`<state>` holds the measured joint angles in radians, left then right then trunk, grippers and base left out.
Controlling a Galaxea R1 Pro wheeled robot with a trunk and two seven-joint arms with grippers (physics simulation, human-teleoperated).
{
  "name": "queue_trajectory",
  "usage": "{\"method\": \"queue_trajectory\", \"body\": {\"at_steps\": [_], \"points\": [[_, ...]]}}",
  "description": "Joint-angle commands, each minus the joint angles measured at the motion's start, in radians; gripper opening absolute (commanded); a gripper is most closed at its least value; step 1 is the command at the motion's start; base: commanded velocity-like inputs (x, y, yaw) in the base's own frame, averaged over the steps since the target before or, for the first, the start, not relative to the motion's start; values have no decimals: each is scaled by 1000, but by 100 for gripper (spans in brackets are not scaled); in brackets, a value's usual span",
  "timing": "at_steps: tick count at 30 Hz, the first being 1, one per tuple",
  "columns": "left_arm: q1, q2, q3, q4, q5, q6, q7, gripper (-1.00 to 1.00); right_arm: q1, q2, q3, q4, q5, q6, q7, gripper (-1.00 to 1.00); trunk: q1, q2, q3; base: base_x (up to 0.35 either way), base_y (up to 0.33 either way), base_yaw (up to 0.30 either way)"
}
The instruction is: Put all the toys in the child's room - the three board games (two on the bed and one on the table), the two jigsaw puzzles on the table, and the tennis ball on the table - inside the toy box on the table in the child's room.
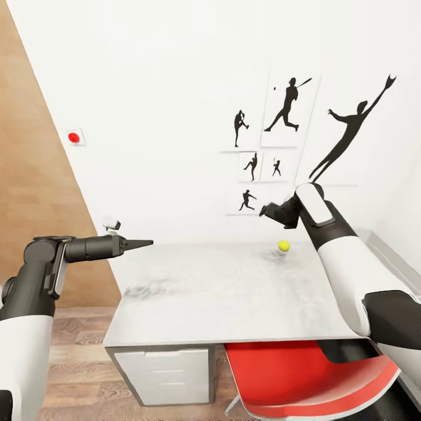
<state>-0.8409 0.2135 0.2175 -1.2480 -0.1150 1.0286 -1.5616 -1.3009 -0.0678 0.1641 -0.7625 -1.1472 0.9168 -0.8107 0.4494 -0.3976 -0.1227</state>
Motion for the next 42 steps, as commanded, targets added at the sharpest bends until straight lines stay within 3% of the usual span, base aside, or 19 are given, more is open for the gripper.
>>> {"method": "queue_trajectory", "body": {"at_steps": [1, 9, 18, 28, 42], "points": [[-1, 0, 1, -2, -10, 9, -9, 100, -1, -4, 11, -1, -10, 1, -9, 100, 1, -2, -4, 0, 0, 0], [0, 0, 2, -4, -9, 6, -9, 100, -1, -17, 39, -1, -9, 1, -7, 100, 1, -2, -17, 0, 0, 0], [0, 0, 2, -4, -9, 5, -9, 100, -3, -19, 41, -1, -7, 2, -6, 100, 1, -2, -32, 0, 0, 0], [0, 0, 1, -4, -9, 5, -9, 100, -27, -16, 41, -1, 86, 2, 2, 100, 1, -2, -49, 0, 0, 0], [0, 1, 2, -4, -9, 5, -9, 100, -30, -8, 41, -6, 98, 2, 7, 100, 1, -2, -72, 0, 0, 0]]}}
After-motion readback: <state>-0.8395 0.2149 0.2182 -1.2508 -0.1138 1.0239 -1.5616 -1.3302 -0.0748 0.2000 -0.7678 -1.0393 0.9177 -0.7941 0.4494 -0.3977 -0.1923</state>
